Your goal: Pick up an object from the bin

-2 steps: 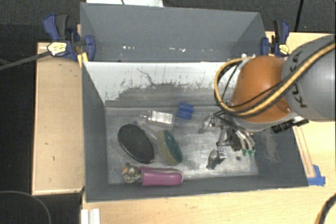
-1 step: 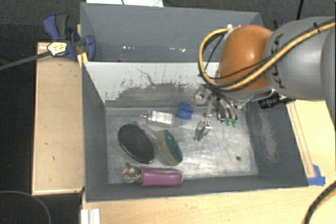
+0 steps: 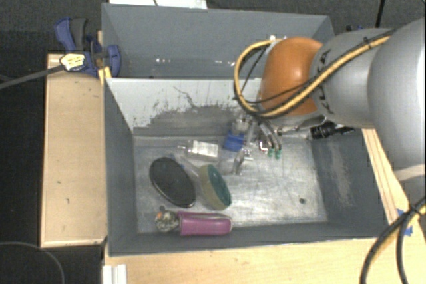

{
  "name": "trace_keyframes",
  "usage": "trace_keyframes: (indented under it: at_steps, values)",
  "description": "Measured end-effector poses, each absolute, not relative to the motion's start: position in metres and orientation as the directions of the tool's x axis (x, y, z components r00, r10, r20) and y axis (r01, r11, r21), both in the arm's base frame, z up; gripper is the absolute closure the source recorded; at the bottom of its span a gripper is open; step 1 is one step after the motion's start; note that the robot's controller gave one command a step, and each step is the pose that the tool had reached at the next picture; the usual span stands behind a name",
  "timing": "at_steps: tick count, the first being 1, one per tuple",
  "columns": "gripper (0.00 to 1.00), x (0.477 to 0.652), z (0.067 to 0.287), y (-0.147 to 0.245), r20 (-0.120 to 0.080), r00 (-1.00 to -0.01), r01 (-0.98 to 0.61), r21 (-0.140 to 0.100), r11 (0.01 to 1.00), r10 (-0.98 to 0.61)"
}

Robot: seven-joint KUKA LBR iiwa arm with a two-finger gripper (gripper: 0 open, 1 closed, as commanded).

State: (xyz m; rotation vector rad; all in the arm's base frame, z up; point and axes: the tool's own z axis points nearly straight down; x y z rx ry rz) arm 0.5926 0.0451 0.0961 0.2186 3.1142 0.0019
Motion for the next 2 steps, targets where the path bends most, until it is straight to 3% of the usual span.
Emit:
trace_keyframes:
  at_steps: [1,2]
  values:
    - [1.0,0.595,0.097,0.045,-0.026,-0.99,0.136,0.003,0.991,0.136]
    - [1.0,0.586,0.222,0.026,-0.011,-0.994,0.105,0.001,0.995,0.105]
